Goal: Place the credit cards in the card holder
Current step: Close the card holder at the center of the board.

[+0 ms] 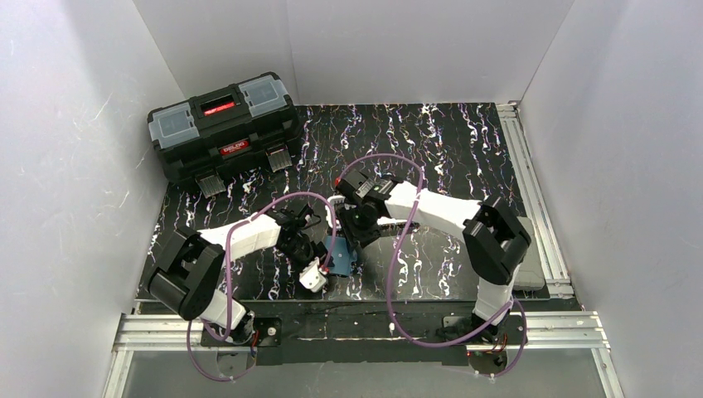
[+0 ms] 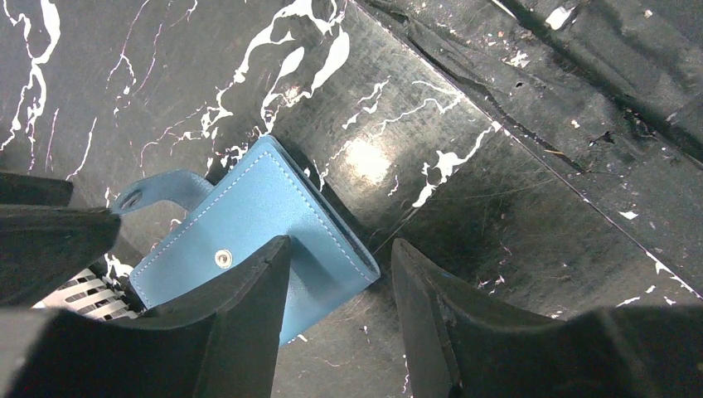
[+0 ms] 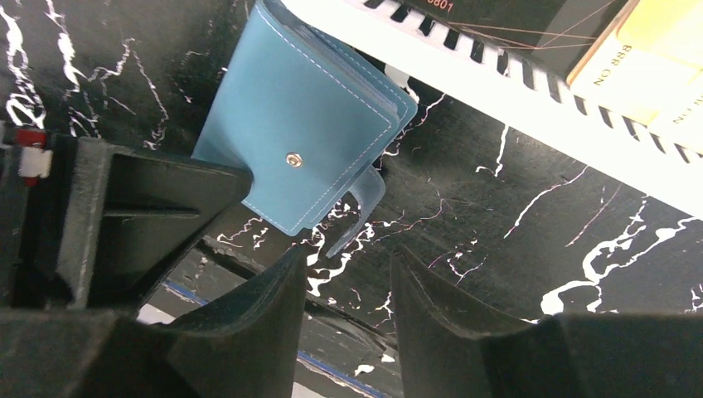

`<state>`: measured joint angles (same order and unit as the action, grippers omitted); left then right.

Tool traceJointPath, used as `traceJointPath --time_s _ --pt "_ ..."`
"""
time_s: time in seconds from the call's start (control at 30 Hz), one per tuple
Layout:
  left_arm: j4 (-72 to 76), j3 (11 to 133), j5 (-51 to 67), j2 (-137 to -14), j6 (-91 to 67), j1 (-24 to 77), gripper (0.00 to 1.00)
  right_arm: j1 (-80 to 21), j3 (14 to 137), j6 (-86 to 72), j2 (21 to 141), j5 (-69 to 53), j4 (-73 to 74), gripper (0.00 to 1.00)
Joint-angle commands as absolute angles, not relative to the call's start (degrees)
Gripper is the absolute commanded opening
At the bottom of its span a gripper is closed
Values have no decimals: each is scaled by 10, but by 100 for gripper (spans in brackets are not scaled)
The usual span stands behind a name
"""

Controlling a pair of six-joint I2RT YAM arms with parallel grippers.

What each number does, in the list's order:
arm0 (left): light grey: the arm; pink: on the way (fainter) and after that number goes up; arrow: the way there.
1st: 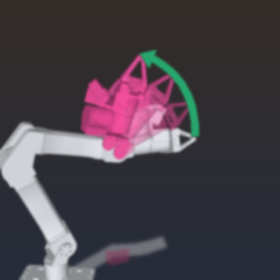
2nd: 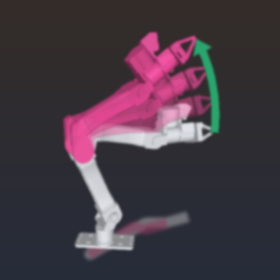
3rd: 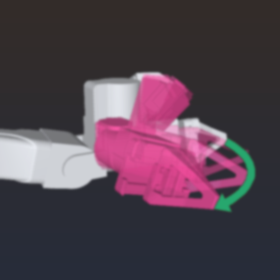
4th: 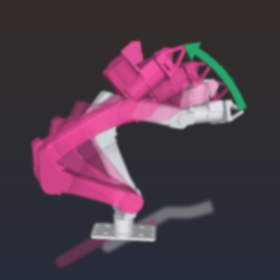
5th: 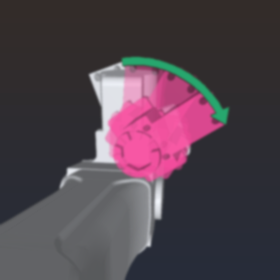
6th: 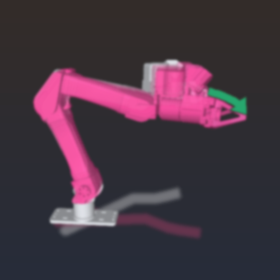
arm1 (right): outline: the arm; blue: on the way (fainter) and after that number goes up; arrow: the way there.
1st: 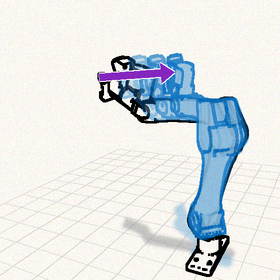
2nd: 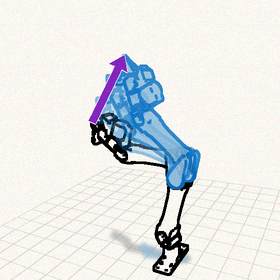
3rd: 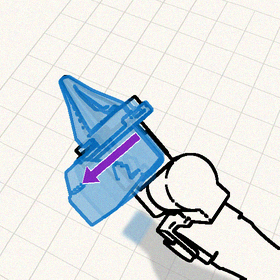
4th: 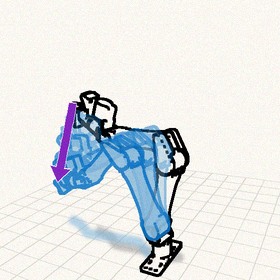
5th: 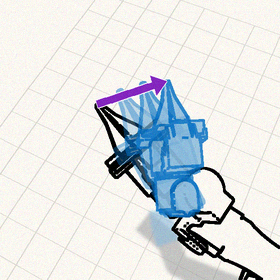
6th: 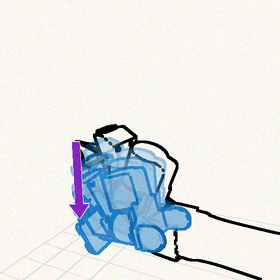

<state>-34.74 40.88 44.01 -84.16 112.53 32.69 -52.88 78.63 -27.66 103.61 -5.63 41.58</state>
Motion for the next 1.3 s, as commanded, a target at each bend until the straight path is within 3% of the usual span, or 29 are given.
traceJointPath --time_s 0.0,0.17,0.43,0.6,0.67,0.73,0.77,1.27 --pt "-365 415 432 -850 1132 333 47 -527 801 -264 1050 -70 418 47" --pt "-368 412 429 -844 1136 336 45 -523 796 -265 1051 -67 421 41" --pt "-368 401 421 -833 1138 337 43 -518 786 -272 1040 -69 417 18" --pt "-366 396 419 -825 1135 337 42 -515 788 -274 1041 -75 426 10" --pt "-365 396 419 -824 1132 337 42 -513 795 -273 1046 -78 437 16" --pt "-364 395 420 -821 1132 337 42 -513 798 -270 1049 -80 452 35" --pt "-363 394 421 -820 1132 337 42 -512 796 -271 1048 -80 453 38" --pt "-358 396 421 -821 1128 341 42 -512 804 -262 1051 -112 445 47"
